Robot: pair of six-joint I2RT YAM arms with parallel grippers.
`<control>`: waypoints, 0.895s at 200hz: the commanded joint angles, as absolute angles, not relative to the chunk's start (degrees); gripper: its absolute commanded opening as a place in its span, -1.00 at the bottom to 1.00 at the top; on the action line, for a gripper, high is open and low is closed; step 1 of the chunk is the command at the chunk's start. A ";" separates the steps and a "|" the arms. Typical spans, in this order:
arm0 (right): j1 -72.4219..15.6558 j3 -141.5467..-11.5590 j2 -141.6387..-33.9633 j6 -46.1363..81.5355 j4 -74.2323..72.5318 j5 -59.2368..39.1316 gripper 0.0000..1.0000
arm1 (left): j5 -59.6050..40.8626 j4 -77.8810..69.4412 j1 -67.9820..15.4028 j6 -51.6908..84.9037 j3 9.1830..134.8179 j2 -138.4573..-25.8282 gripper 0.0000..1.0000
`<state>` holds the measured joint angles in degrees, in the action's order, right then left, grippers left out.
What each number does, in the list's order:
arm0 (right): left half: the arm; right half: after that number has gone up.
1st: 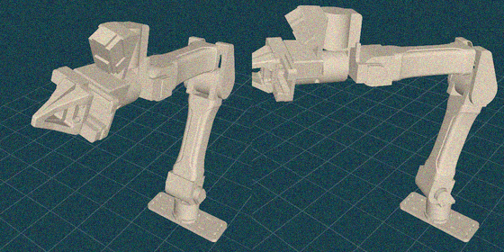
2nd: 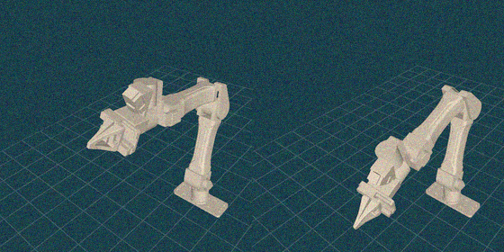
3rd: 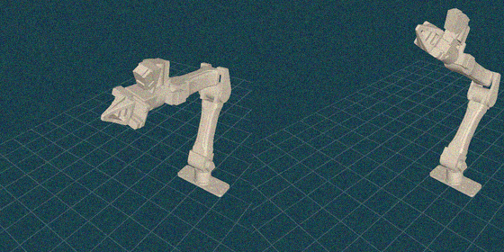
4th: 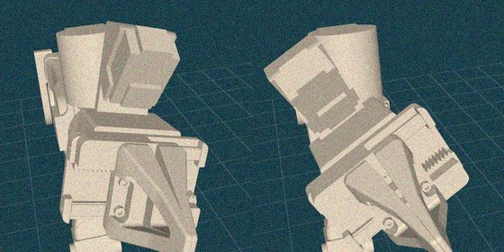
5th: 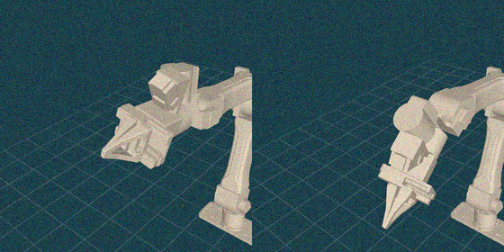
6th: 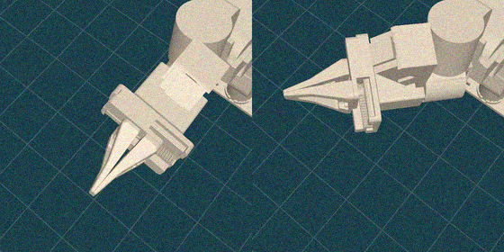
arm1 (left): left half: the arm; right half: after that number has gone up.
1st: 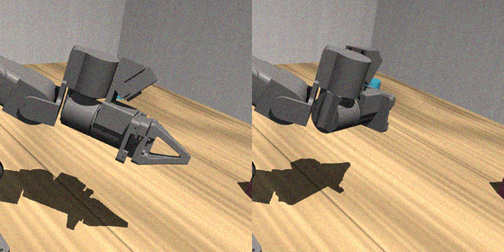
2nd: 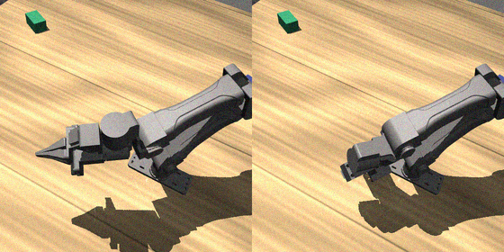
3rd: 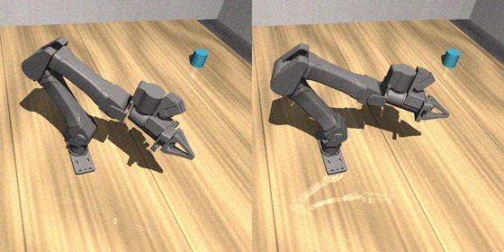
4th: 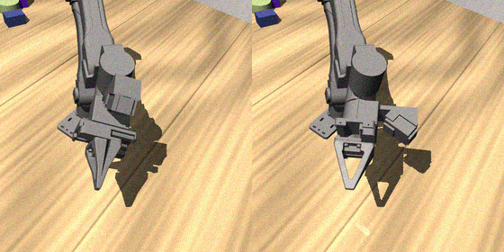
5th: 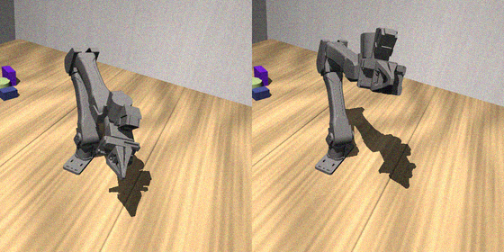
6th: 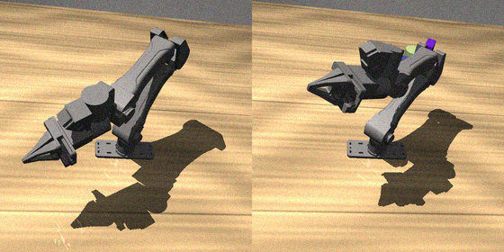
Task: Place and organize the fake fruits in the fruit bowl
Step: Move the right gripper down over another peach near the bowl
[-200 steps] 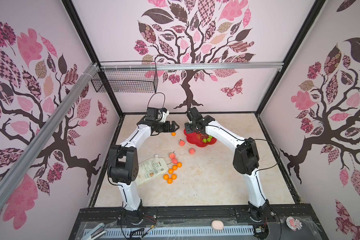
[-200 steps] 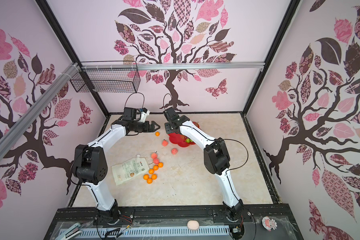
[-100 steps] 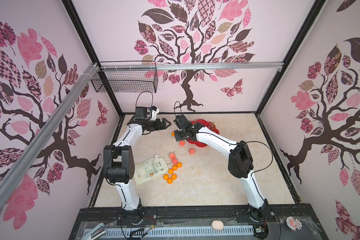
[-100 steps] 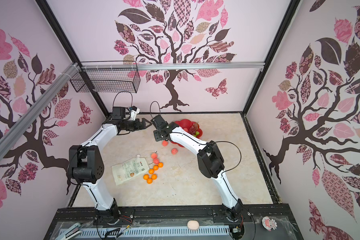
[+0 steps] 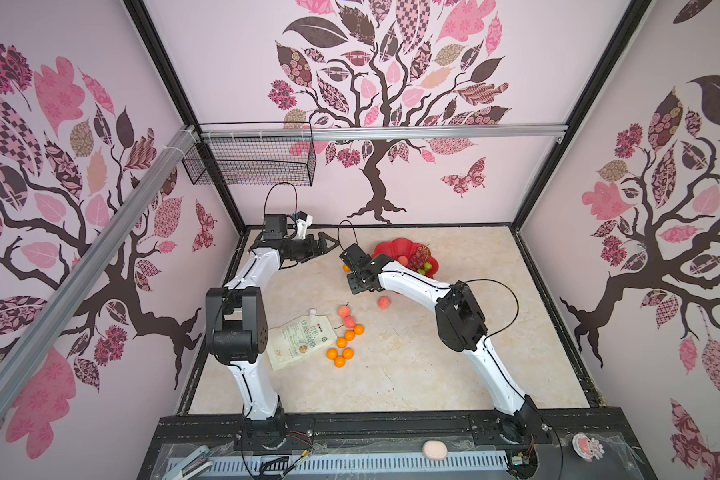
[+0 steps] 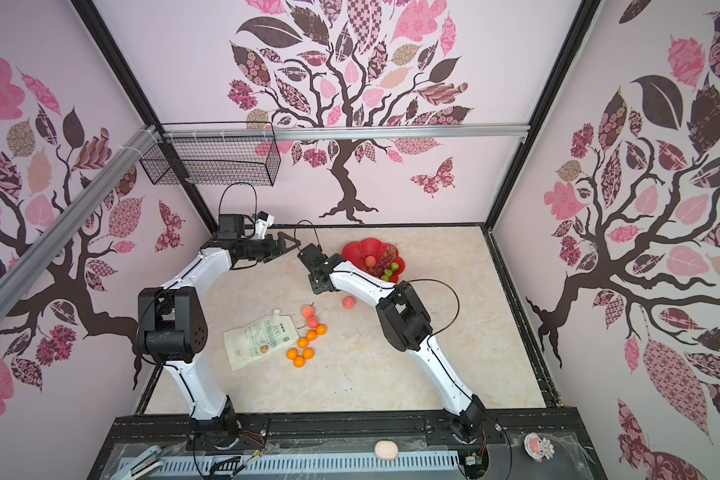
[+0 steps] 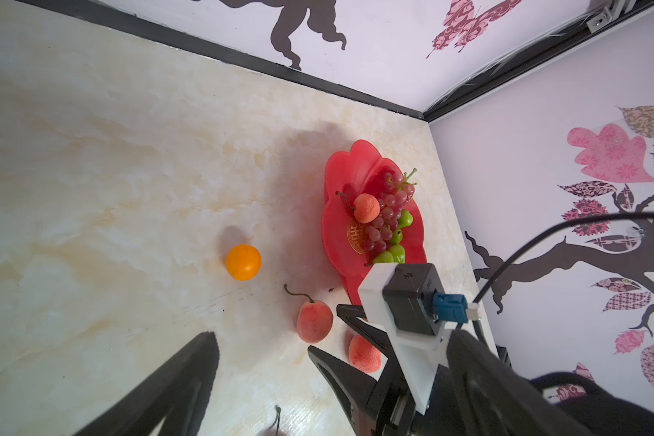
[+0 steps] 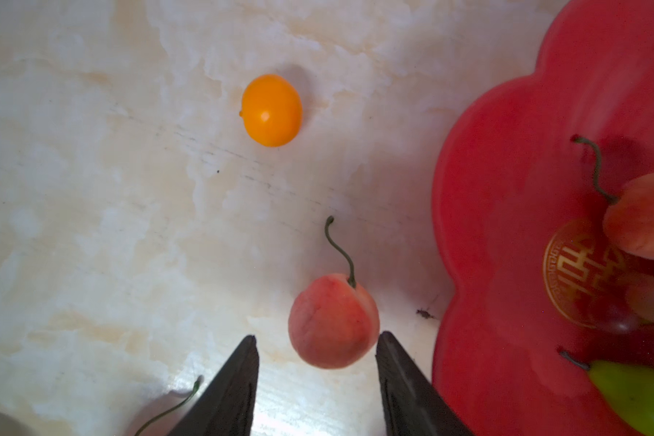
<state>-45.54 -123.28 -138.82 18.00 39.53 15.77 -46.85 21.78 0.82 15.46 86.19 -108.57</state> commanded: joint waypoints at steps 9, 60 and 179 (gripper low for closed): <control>-45.47 -127.99 -144.02 17.32 42.15 18.60 0.10 | -48.90 19.86 0.81 16.35 87.80 -109.12 0.97; -45.44 -131.20 -146.78 16.52 44.27 19.40 0.14 | -49.61 19.26 0.77 16.73 87.56 -109.10 0.97; -45.40 -135.44 -150.82 14.88 45.87 20.56 0.13 | -53.09 16.00 0.76 19.60 86.89 -109.77 0.97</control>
<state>-45.52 -133.14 -147.76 15.97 43.77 19.44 -52.60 17.02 0.78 19.64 86.19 -108.60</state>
